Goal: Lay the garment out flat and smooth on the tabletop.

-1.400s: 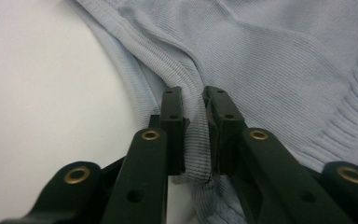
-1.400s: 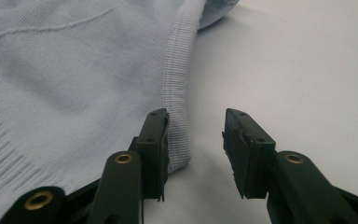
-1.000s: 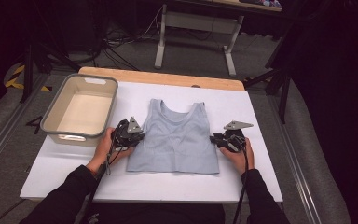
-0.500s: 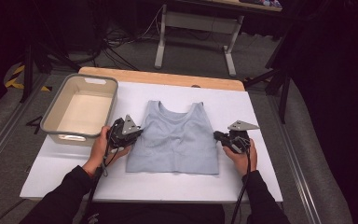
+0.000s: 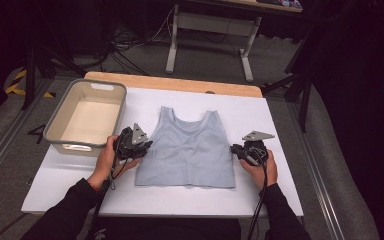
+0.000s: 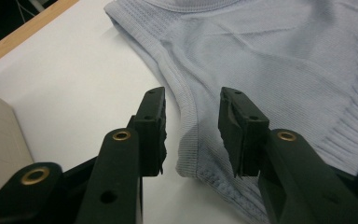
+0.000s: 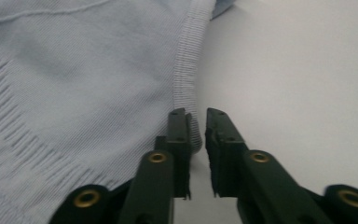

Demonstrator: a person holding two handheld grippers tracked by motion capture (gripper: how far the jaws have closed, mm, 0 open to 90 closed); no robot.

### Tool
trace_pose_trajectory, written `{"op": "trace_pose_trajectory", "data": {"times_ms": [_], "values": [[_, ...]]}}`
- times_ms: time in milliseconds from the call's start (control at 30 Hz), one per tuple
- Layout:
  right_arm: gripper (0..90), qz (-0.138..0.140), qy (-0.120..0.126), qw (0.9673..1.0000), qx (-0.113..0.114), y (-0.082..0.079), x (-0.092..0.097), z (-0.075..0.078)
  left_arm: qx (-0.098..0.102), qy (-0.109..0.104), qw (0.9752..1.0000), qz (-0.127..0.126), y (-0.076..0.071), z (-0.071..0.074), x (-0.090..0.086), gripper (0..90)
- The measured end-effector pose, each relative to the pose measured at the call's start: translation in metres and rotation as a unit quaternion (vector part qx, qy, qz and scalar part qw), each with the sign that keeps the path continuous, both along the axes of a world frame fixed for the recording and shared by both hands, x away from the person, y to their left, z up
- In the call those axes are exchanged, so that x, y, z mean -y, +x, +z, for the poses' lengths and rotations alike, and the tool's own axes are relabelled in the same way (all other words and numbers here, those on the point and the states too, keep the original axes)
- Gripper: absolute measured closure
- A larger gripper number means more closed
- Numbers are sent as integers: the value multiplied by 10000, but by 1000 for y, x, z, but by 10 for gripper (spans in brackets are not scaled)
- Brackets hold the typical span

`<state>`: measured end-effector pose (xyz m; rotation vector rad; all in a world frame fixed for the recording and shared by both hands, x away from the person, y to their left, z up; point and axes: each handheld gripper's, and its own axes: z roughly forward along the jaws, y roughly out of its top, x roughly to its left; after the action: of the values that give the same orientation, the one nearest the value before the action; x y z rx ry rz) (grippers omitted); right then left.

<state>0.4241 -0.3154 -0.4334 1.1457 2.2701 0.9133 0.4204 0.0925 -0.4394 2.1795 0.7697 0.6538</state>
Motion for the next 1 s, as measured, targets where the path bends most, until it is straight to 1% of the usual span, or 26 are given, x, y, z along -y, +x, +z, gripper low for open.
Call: {"op": "trace_pose_trajectory", "data": {"times_ms": [33,67,100,167,233,300,367,433,467,533,567,600,633,667,733,767,800,867,933,967,1000], "values": [[885,46,-102,9999,49,-1,0,1,26,-28,10000,11,0,1,-1,609],[895,73,-150,9998,132,-1,0,1,44,-100,9999,7,0,1,-2,607],[898,90,-141,9997,191,-2,0,2,60,-196,9998,-29,-1,1,-3,602],[900,191,-59,9992,352,-4,0,5,117,-260,9996,-56,-1,2,-4,595],[900,212,-53,9986,476,-6,-1,7,148,-347,9992,-119,-3,3,-5,593],[900,224,38,9974,682,-9,-2,10,226,-374,9990,-134,-4,5,-6,584],[886,308,163,9953,899,-12,-2,14,283,-426,9986,-122,-5,6,-7,575],[879,286,229,9938,1050,-15,-2,17,335,-480,9982,-119,-7,8,-8,573],[875,311,263,9929,1117,-16,-3,18,379,-515,9979,-133,-8,10,-9,570],[862,241,325,9905,1314,-20,-3,22,498,-577,9970,-161,-11,12,-10,557],[847,209,338,9895,1392,-22,-3,24,593,-631,9961,-138,-13,14,-11,557],[835,155,365,9873,1540,-24,-4,26,654,-657,9956,-151,-15,15,-12,556],[821,153,381,9861,1610,-25,-4,27,801,-744,9939,-157,-17,16,-14,551],[788,112,395,9838,1746,-27,-4,28,874,-815,9927,-161,-19,17,-15,547],[748,59,469,9800,1934,-30,-5,29,996,-910,9907,-160,-23,18,-16,528],[750,29,484,9788,1992,-31,-5,29,1057,-946,9897,-169,-25,18,-17,523],[745,-4,467,9777,2046,-32,-5,29,1171,-952,9884,-159,-27,19,-18,509],[696,-39,474,9754,2154,-35,-6,29,1280,-999,9866,-174,-32,21,-20,494],[653,-60,420,9735,2248,-37,-7,28,1399,-1049,9844,-184,-36,22,-22,474],[639,-59,406,9722,2304,-38,-8,27,1393,-1044,9845,-200,-36,22,-22,463],[622,-48,407,9718,2322,-39,-9,27,1409,-1026,9845,-193,-37,23,-23,451]]}}
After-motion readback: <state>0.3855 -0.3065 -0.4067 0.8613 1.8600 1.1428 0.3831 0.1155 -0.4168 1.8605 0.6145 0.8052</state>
